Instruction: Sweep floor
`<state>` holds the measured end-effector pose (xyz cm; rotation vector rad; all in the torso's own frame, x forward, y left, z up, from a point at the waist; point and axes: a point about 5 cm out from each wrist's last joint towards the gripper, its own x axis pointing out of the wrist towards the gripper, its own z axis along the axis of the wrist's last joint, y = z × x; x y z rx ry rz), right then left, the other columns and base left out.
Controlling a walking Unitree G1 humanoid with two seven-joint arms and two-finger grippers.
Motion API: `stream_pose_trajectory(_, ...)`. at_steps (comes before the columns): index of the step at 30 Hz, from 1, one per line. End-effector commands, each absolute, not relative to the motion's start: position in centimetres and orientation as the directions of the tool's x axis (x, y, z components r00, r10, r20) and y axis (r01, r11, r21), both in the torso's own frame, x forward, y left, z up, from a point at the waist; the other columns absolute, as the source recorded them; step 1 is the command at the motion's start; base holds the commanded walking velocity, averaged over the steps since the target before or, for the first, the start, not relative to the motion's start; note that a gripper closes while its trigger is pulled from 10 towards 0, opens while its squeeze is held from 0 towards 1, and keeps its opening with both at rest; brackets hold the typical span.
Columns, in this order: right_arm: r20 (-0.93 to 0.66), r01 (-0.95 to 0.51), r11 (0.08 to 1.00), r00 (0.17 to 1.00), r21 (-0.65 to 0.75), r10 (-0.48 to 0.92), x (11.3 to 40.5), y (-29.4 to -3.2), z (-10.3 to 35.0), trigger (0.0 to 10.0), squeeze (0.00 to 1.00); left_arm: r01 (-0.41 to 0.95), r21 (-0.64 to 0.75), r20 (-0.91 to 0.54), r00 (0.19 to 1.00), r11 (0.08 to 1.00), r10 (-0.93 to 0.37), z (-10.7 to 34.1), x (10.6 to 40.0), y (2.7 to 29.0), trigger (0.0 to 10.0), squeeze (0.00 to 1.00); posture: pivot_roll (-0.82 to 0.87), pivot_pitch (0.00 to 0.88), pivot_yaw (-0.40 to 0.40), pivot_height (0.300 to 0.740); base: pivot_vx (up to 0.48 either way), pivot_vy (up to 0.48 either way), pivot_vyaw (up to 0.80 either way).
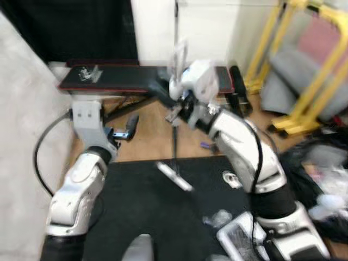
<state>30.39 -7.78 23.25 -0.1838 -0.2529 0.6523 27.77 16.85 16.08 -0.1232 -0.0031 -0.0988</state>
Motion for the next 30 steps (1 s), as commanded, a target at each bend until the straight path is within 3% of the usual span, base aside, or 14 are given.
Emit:
stream_pose_trajectory(1,0.169,-0.468,0.843,0.838,-0.267,0.519,30.9,-9.6,23.0,10.0,0.00,0.176,-0.126,0.017,0.984,0.976,-0.175,15.8,27.9,16.3,10.0,0.00,0.08,0.000,-0.051,0.740,0.341,0.000,0.00)
stream_pose_trajectory(9,0.086,-0.282,0.938,0.949,-0.203,0.304,30.9,-14.1,19.9,10.0,0.00,0.168,-0.128,-0.033,0.984,0.978,-0.173,13.9,27.9,17.1,10.0,0.00,0.09,0.000,-0.052,0.740,0.368,0.000,0.49)
stream_pose_trajectory(21,0.032,-0.156,0.976,0.986,-0.153,0.162,29.7,-16.9,17.5,10.0,0.00,0.143,-0.113,-0.116,0.981,0.983,-0.156,10.9,28.2,18.5,10.0,0.00,0.07,0.000,-0.034,0.740,0.374,0.000,0.00)
stream_pose_trajectory(30,0.067,-0.013,0.991,0.998,-0.130,0.022,29.8,-18.5,17.7,10.0,0.00,0.100,-0.062,-0.260,0.959,0.993,-0.113,6.3,28.0,20.4,10.0,0.00,0.06,0.000,-0.027,0.740,0.375,0.000,0.00)
